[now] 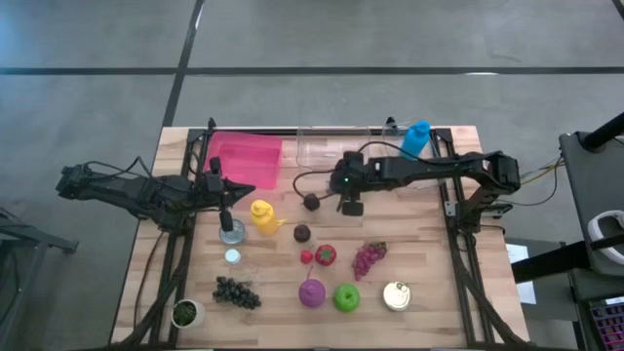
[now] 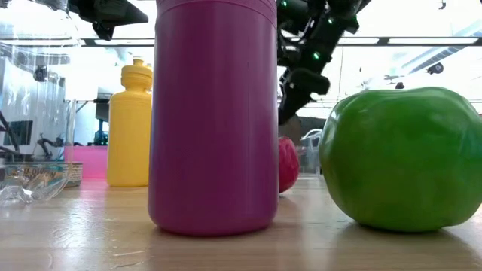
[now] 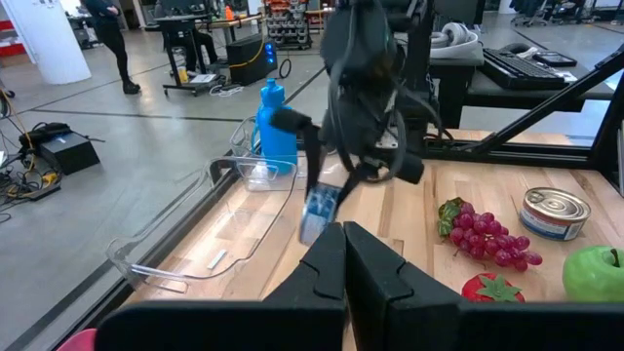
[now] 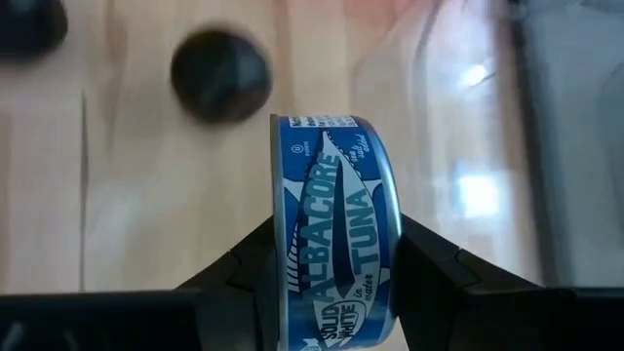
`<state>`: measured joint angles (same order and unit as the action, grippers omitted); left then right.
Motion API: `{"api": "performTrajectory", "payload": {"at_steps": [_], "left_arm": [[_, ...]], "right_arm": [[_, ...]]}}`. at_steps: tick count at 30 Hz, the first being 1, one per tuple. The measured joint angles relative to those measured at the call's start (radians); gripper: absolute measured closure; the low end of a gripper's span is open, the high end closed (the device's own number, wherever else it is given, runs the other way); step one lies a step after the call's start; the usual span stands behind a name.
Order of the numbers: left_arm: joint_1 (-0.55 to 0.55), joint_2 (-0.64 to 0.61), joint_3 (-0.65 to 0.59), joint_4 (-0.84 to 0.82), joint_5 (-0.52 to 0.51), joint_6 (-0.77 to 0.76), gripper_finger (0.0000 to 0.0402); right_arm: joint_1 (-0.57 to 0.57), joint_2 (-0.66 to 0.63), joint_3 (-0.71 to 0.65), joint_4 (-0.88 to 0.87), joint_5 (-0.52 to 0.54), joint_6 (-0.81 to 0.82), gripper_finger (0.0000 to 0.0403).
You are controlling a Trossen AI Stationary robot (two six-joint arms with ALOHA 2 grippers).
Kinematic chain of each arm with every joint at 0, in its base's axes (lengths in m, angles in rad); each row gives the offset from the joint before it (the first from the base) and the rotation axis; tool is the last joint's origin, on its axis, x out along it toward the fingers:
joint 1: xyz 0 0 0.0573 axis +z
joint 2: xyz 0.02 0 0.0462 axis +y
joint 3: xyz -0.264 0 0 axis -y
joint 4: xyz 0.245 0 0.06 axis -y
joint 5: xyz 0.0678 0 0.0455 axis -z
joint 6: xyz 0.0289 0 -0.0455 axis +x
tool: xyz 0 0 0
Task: Pick & Place Food Item
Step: Put the dark blue tuna can into the left transparent bin
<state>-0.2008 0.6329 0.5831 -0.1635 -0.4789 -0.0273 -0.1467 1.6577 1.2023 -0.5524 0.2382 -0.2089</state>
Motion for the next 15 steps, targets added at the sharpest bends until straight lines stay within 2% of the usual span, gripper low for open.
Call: {"api": "performTrajectory", "payload": {"at_steps": [7, 12, 15], "left_arm": [[0.0, 0.0, 0.0, 0.0, 0.0, 0.0, 0.04], [0.0, 0.0, 0.0, -0.013, 0.0, 0.0, 0.04], [0.0, 0.0, 0.0, -0.029, 0.0, -0.001, 0.04]], "right_arm": [[-0.016, -0.012, 0.182, -0.052, 0.027, 0.093, 0.0267], [-0.069, -0.019, 0.275, -0.101, 0.189, 0.237, 0.0267], [-0.117, -0.019, 0.284, -0.097, 0.237, 0.336, 0.0267]]}}
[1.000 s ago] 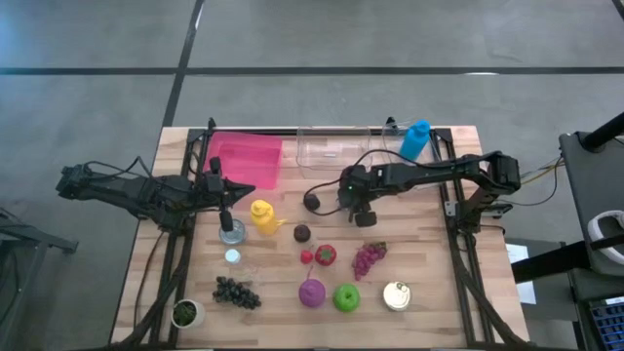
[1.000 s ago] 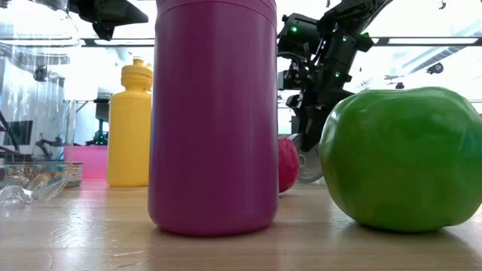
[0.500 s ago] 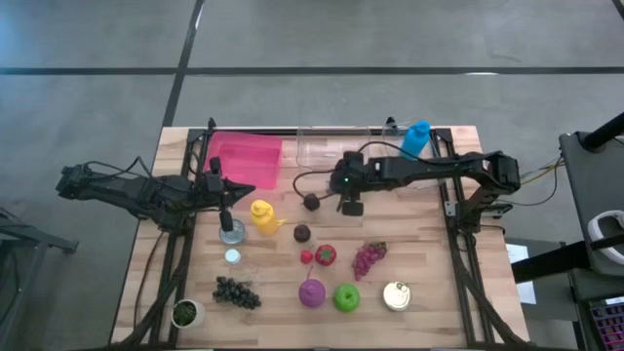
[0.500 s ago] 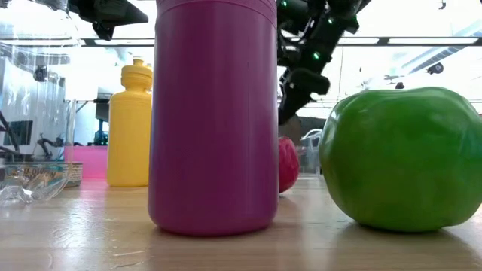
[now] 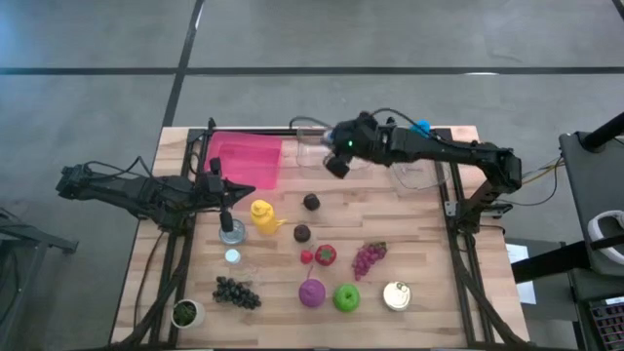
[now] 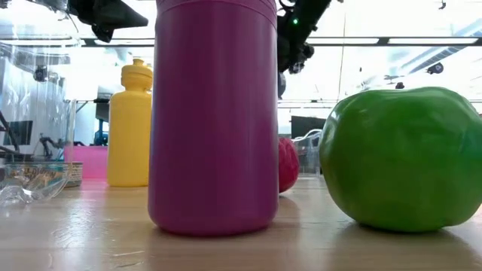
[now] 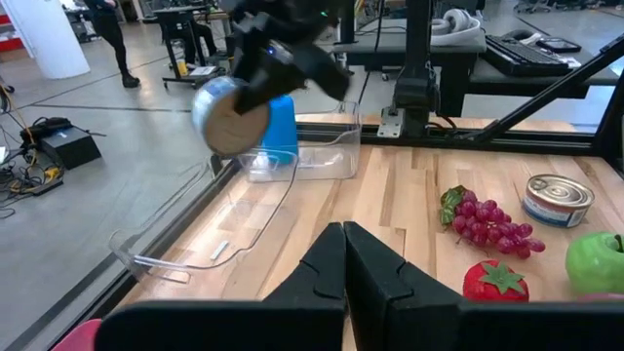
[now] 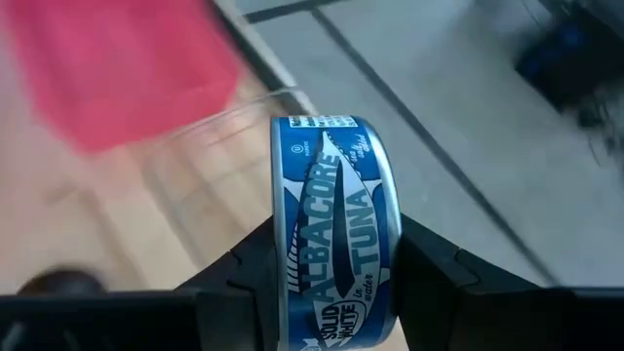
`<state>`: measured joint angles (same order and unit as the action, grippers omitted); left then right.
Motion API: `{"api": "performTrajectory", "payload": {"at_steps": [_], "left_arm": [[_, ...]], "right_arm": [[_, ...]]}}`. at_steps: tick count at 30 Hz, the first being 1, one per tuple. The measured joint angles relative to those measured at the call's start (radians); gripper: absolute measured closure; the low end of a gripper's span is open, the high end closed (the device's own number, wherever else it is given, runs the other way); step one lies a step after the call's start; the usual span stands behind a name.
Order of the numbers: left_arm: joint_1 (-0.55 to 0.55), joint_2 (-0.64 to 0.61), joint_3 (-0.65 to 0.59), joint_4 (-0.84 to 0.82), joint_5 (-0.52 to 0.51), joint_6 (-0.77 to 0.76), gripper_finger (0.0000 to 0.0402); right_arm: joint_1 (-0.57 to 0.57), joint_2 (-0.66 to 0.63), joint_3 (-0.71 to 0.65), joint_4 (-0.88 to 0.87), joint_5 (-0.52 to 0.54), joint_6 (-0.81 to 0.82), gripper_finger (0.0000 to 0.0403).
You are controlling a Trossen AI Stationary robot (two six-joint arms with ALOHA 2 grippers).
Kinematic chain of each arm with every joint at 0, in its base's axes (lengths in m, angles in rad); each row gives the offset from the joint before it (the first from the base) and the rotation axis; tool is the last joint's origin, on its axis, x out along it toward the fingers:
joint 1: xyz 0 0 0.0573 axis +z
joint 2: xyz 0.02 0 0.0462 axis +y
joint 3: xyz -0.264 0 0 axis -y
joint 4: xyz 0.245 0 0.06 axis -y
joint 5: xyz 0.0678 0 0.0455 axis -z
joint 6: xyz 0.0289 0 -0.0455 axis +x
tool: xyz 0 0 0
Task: Pick & Place Food Item
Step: Put the dark blue tuna can into the left transparent bin
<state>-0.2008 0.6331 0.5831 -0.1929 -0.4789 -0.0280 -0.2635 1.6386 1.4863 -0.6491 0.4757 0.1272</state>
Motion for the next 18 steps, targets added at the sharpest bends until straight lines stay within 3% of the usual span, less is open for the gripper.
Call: {"api": "performTrajectory", "payload": {"at_steps": [9, 18], "left_arm": [[0.0, 0.0, 0.0, -0.061, 0.0, 0.0, 0.04], [0.0, 0.0, 0.0, -0.163, 0.0, 0.0, 0.04]], "right_arm": [[-0.146, 0.0, -0.068, -0.002, -0.055, 0.201, 0.0267], [-0.175, 0.0, -0.102, 0.001, -0.103, 0.205, 0.0267]]}}
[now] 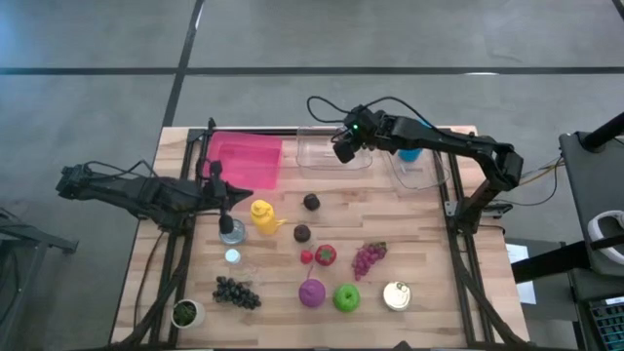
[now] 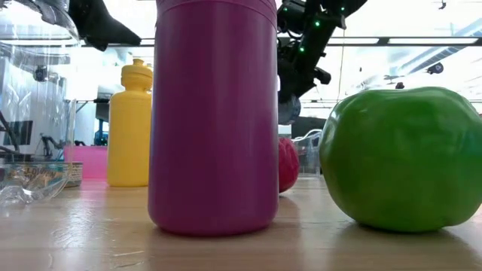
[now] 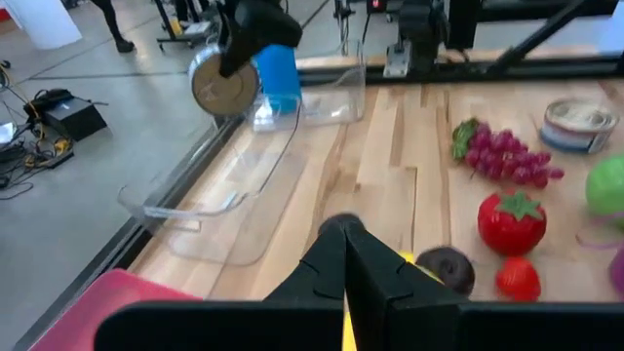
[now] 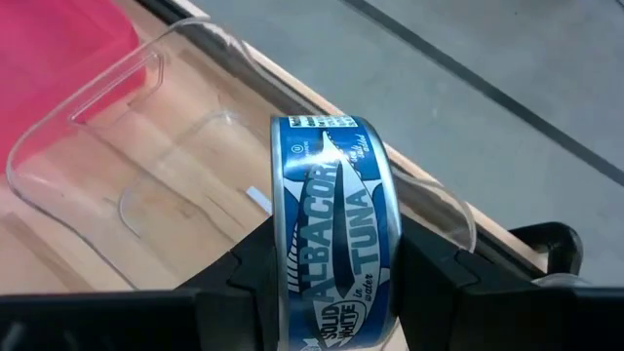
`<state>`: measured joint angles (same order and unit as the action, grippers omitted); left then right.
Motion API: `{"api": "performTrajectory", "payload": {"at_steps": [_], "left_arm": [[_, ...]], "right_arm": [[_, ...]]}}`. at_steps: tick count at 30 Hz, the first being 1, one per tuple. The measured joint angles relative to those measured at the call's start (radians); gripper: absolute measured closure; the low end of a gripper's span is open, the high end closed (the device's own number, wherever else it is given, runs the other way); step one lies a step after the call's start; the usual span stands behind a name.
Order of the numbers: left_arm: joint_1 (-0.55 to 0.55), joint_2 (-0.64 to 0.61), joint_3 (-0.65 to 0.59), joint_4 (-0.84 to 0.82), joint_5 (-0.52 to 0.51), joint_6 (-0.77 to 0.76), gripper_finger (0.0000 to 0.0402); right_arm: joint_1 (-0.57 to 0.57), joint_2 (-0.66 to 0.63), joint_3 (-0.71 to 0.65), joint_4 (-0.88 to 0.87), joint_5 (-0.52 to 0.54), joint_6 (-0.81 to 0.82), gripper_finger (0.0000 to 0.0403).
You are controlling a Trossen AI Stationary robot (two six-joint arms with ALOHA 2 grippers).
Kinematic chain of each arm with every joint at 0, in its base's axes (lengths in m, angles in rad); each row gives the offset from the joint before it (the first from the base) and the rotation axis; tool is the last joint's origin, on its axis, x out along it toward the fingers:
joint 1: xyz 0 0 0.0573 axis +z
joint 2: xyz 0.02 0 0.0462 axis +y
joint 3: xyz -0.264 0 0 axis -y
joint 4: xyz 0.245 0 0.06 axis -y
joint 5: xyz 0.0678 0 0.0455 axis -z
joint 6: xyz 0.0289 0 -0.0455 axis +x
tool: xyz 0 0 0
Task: Pick & Place Food Item
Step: Put the dark blue tuna can into the left transparent bin
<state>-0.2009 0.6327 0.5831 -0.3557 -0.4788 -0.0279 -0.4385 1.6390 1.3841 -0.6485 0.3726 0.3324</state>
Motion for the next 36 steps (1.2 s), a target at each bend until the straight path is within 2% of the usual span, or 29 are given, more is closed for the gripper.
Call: {"api": "performTrajectory", "payload": {"at_steps": [11, 17, 22, 36], "left_arm": [[0.0, -0.003, 0.017, -0.033, -0.001, 0.055, 0.04], [0.0, -0.003, 0.061, -0.03, -0.001, 0.037, 0.04], [0.0, -0.003, 0.069, -0.03, -0.002, 0.031, 0.04], [0.0, -0.003, 0.071, -0.031, -0.005, 0.031, 0.04]], "right_arm": [[-0.007, 0.0, -0.007, 0.0, 0.0, 0.007, 0.0267], [-0.036, 0.0, -0.037, -0.003, -0.014, 0.135, 0.0267], [-0.054, 0.0, -0.076, -0.003, -0.065, 0.249, 0.0261], [-0.048, 0.0, -0.101, 0.032, 0.005, 0.343, 0.0262]]}}
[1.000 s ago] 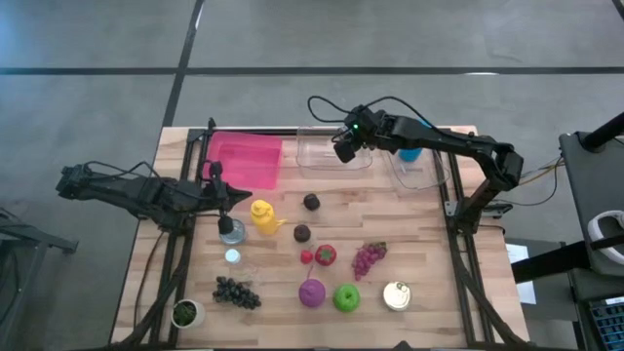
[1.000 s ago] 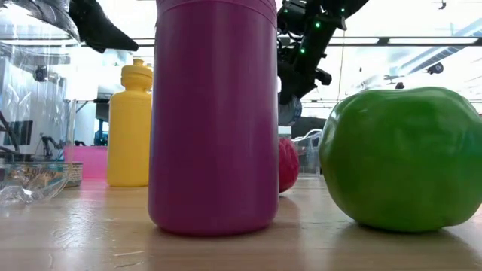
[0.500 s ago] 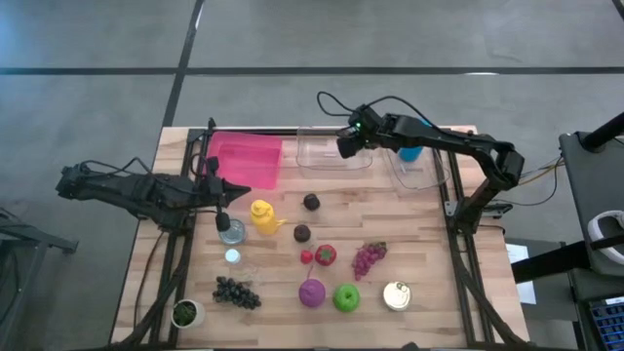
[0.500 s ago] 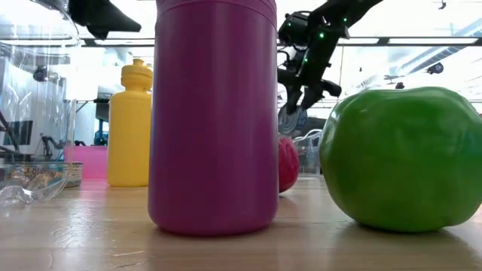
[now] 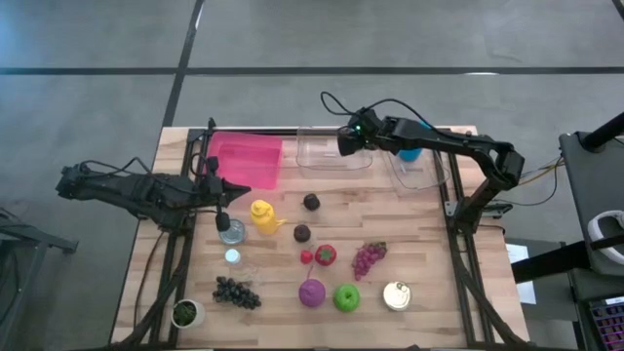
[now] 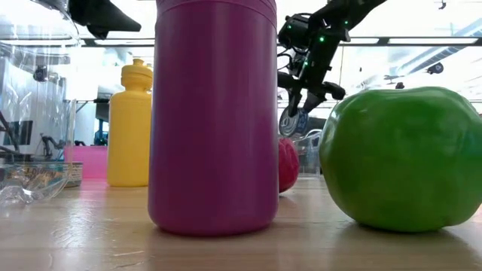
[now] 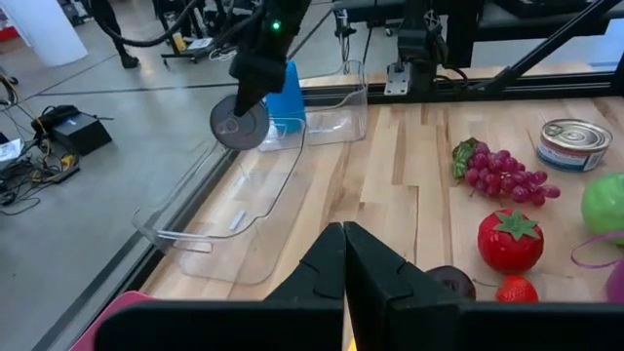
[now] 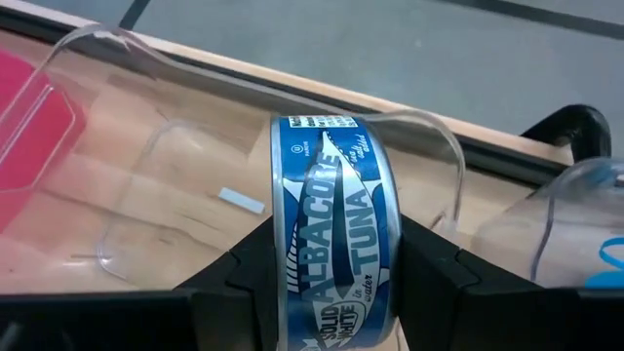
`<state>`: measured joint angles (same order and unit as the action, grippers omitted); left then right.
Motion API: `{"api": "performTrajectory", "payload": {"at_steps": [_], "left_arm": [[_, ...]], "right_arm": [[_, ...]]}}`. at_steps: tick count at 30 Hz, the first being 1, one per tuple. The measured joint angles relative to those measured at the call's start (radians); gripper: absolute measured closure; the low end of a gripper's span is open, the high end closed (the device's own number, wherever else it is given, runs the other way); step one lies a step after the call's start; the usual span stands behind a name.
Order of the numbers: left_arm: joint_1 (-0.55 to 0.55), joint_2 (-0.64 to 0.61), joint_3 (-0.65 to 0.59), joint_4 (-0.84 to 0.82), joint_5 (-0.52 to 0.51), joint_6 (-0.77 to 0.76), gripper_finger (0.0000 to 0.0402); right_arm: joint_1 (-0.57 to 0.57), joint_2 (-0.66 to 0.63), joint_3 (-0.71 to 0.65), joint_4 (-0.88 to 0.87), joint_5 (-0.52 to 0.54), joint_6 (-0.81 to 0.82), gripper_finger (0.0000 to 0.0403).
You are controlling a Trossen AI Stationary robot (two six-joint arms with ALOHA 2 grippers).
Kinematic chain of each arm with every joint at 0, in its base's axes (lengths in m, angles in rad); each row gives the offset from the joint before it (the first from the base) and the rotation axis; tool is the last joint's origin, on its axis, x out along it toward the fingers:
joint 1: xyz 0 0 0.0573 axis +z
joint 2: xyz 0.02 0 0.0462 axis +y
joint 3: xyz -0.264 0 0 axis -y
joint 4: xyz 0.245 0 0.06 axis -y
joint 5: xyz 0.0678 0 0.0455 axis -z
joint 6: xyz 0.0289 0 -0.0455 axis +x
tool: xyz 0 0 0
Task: Pick & Place Food Item
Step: Put the dark blue tuna can into the left transparent bin
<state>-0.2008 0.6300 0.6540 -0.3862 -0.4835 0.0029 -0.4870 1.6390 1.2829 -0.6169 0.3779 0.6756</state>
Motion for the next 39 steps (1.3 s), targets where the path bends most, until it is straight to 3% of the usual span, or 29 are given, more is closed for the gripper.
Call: {"api": "performTrajectory", "payload": {"at_steps": [9, 39], "left_arm": [[0.0, 0.0, 0.0, 0.0, 0.0, 0.0, 0.04], [0.0, 0.0, 0.0, -0.001, 0.001, 0.0, 0.04]], "right_arm": [[0.0, 0.0, -0.045, 0.025, 0.007, 0.016, 0.0262], [-0.004, 0.173, -0.001, 0.027, 0.015, -0.021, 0.0262]]}}
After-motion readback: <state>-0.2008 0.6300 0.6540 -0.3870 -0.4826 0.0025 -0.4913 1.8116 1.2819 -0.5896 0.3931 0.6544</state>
